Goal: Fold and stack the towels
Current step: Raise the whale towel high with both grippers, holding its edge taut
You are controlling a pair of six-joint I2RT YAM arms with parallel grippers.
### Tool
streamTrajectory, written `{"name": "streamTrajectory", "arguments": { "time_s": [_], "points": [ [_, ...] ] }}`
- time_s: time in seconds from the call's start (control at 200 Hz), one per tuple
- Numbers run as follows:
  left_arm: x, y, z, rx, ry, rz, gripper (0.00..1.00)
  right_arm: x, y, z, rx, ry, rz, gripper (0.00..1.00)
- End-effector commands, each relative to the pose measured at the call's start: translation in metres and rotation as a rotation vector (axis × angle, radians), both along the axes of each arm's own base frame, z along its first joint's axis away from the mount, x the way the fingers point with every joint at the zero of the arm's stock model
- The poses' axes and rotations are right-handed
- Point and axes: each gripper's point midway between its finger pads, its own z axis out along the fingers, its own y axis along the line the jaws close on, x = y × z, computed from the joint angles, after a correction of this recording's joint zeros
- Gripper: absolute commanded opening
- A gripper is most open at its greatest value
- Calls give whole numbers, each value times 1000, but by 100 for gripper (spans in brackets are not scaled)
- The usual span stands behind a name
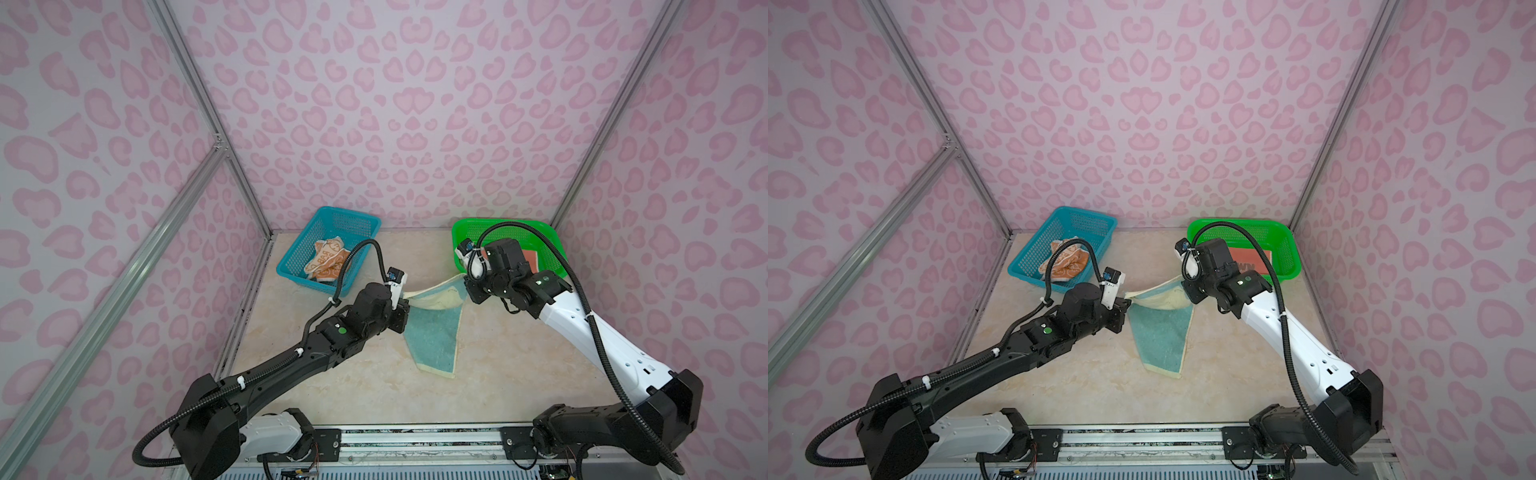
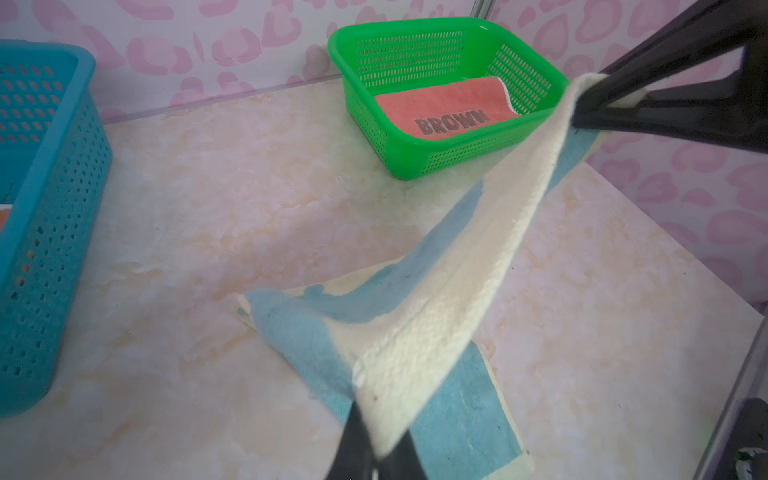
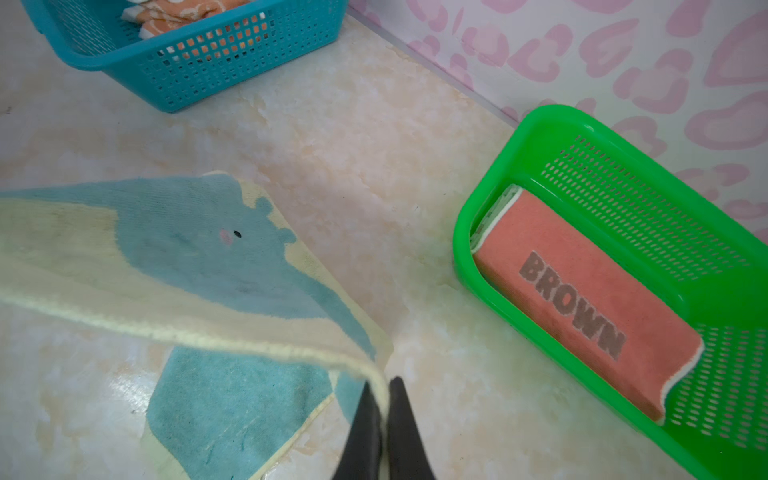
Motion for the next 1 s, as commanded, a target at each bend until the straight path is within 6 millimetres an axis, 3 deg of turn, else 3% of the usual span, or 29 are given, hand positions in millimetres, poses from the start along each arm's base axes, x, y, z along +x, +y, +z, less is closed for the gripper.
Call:
{"name": "streamTrajectory", "arguments": {
  "time_s": [0.0, 0.13, 0.225, 0.39, 0.585, 0.81, 0.995],
  "points": [
    [-11, -1, 3, -4, 49, -68, 3, -5, 3, -3, 22, 20, 21, 0],
    [-7, 9, 11, 3, 43, -33, 3, -5, 3, -3, 30, 14, 16, 0],
    [3, 23, 28, 29, 7, 47, 3, 0, 3, 3, 42, -21, 5, 0],
    [31, 48, 79, 116, -89, 189, 3, 17, -1, 34, 69, -120, -40, 0],
    [56, 66, 152, 175, -178, 280, 3, 39, -14, 92, 62, -277, -103, 0],
    [27, 52, 179, 223, -126, 44, 3, 46, -38, 149, 33, -418, -159, 0],
    [-10, 43, 198, 145, -141, -126, 3, 36, -42, 167, 27, -468, -137, 0]
  ]
}}
